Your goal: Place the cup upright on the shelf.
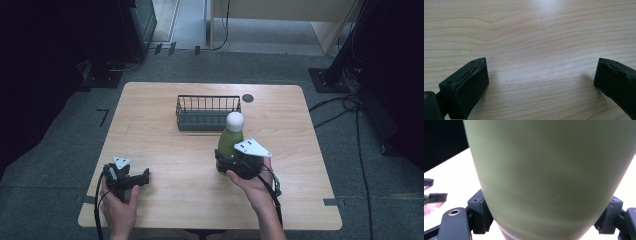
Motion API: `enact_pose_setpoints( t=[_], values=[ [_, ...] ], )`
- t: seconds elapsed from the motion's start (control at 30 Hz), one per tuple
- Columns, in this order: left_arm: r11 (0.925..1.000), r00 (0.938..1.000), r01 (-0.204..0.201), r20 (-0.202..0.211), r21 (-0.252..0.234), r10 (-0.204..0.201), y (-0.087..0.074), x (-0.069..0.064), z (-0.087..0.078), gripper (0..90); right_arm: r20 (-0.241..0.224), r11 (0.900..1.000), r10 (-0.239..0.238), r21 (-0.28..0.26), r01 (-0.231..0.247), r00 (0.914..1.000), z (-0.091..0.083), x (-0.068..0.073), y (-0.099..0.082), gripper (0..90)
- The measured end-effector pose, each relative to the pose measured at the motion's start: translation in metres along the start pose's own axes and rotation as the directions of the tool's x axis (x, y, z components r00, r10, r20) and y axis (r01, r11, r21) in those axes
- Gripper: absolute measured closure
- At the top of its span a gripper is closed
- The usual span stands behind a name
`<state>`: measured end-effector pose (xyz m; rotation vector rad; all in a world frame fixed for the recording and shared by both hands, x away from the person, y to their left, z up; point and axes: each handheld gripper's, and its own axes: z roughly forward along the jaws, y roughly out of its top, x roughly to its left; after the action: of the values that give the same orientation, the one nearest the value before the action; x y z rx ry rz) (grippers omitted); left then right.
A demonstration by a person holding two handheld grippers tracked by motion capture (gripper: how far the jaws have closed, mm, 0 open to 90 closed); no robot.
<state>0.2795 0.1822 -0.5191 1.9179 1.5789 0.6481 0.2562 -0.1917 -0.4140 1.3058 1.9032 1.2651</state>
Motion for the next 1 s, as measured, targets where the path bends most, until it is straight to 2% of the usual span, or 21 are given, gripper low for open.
enact_pose_setpoints(
  t=[0.07,0.23,0.27,0.47,0.67,1.0],
  values=[
    [1.0000,1.0000,0.000,-0.001,0.001,0.000,0.000,0.000,0.000,0.0,-0.013,0.9999,-0.013,-0.010,0.013,0.9998,0.008,0.004,0.013,19.9],
    [1.0000,1.0000,0.000,0.000,0.000,0.000,0.000,0.000,0.000,0.0,-0.017,0.9993,-0.033,-0.016,0.033,0.9993,0.018,0.008,0.027,19.9],
    [1.0000,1.0000,0.000,0.000,0.000,0.000,0.000,0.000,0.000,0.0,-0.022,0.9988,-0.042,-0.024,0.042,0.9989,0.024,0.010,0.036,19.9],
    [1.0000,1.0000,0.000,-0.001,0.001,0.000,0.000,0.000,0.000,0.0,-0.020,0.9970,-0.064,-0.045,0.063,0.9977,0.037,0.014,0.062,19.9],
    [1.0000,1.0000,0.000,-0.001,0.002,0.000,0.000,0.000,0.000,0.0,-0.044,0.9965,-0.056,-0.065,0.053,0.9975,0.050,0.014,0.084,19.9],
    [1.0000,1.0000,-0.001,0.000,0.001,0.001,0.001,-0.001,0.001,0.0,-0.022,0.9969,-0.057,-0.056,0.056,0.9981,0.080,0.013,0.109,19.9]
  ],
)
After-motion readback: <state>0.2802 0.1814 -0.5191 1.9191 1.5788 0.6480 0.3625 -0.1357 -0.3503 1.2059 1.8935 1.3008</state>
